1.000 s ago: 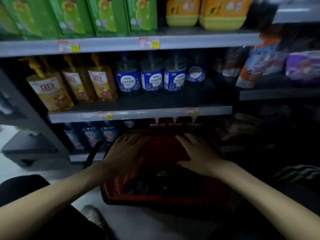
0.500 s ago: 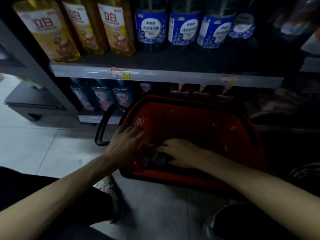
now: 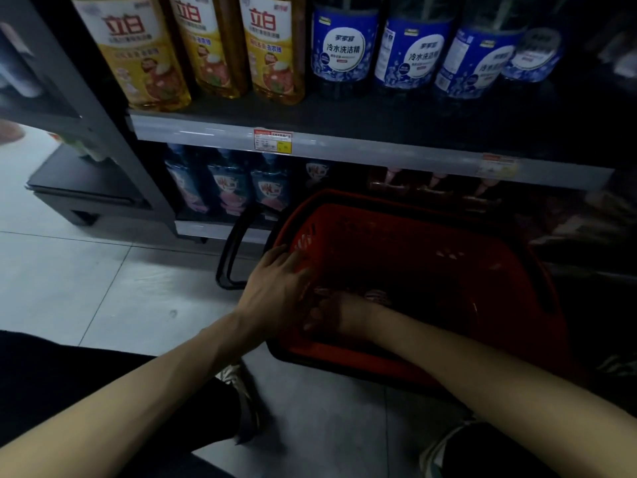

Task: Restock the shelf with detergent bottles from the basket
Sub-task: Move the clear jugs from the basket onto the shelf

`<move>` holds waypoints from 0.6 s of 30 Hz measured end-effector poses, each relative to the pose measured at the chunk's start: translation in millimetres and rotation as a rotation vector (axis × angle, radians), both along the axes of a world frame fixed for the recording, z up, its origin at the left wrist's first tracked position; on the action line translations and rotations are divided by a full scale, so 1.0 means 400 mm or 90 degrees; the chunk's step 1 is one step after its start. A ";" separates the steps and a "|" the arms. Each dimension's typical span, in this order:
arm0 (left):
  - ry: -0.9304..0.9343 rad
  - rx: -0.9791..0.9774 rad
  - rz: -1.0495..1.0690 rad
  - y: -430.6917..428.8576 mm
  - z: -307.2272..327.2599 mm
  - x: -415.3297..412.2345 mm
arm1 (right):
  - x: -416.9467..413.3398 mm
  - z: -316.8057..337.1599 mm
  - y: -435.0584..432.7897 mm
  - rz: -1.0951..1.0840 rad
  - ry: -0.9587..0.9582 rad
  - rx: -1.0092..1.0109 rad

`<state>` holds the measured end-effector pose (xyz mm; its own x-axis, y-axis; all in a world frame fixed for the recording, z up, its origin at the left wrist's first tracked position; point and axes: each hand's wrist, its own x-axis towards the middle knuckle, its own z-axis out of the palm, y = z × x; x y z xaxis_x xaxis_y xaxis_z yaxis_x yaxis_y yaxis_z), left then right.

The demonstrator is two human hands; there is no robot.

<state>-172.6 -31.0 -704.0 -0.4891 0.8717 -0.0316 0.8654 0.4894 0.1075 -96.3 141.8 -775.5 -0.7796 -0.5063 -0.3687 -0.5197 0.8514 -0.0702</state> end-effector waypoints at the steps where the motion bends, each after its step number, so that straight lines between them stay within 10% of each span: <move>1: -0.022 -0.008 0.005 -0.002 0.008 0.004 | 0.005 -0.002 -0.004 0.000 -0.009 -0.057; 11: 0.004 0.051 0.033 -0.002 -0.006 0.008 | -0.047 0.054 0.223 -0.464 -0.045 -0.239; 18: 0.021 0.062 0.013 0.003 -0.020 0.000 | -0.060 0.031 0.218 -0.522 -0.043 -0.327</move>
